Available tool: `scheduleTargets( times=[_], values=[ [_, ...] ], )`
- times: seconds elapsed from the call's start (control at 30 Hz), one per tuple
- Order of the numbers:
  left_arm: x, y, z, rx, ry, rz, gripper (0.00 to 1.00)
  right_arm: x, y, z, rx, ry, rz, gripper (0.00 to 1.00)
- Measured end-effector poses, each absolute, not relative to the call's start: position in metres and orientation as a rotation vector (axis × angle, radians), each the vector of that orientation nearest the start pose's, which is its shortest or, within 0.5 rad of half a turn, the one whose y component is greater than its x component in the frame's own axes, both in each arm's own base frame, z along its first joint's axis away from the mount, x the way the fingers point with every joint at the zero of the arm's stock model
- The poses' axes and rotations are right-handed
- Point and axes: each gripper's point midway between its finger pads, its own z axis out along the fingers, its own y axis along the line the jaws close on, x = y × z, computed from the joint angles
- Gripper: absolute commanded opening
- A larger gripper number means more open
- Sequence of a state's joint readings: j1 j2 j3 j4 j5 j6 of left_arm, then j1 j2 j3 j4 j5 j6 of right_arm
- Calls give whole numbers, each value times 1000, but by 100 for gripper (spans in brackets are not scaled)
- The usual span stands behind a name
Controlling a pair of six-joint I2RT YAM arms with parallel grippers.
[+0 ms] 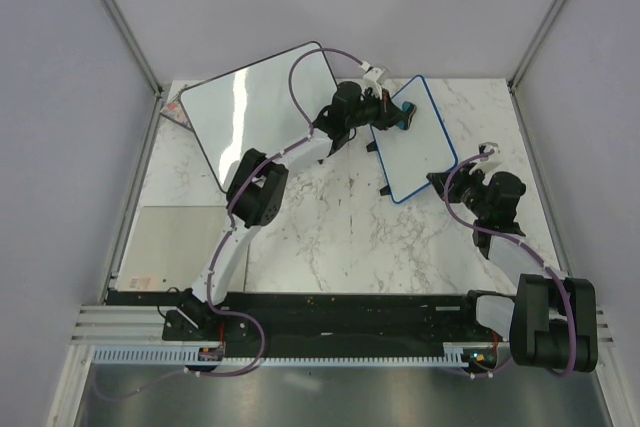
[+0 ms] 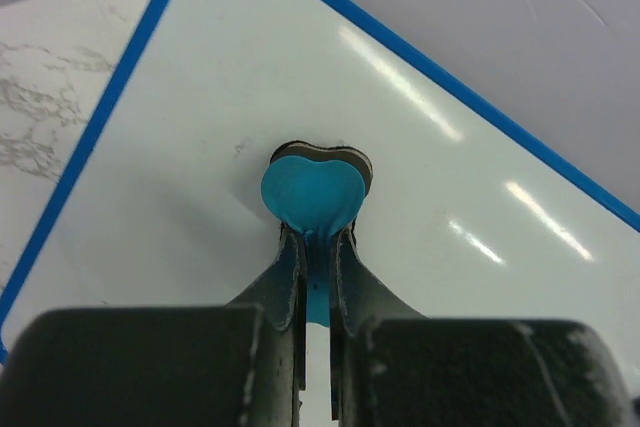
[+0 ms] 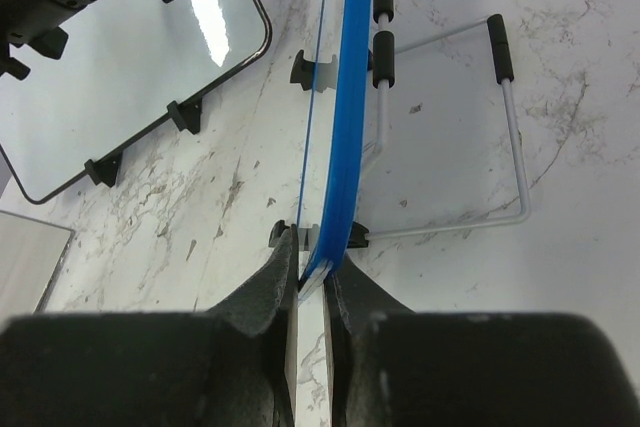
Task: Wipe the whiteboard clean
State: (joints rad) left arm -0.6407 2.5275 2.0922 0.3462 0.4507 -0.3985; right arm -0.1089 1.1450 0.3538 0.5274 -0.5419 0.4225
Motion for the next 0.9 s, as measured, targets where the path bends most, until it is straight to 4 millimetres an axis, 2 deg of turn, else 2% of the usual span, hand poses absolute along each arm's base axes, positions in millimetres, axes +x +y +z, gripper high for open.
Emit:
scheduleTargets(
  times=[0.37, 0.47, 0.7, 0.8, 0.9],
  values=[
    [451, -495, 138, 699, 1878, -1286, 2, 334, 69, 129, 107, 1853, 713, 0],
    [431, -499, 140, 717, 1906, -1294, 2, 334, 69, 129, 105, 1852, 713, 0],
    [377, -529, 162, 749, 1885, -1296, 2, 334, 68, 128, 116, 1856, 705, 0],
    [367, -536, 169, 714, 1865, -1289, 2, 334, 67, 128, 117, 1855, 703, 0],
    [367, -538, 170, 669, 1858, -1288, 2, 335, 66, 127, 122, 1856, 698, 0]
  ],
)
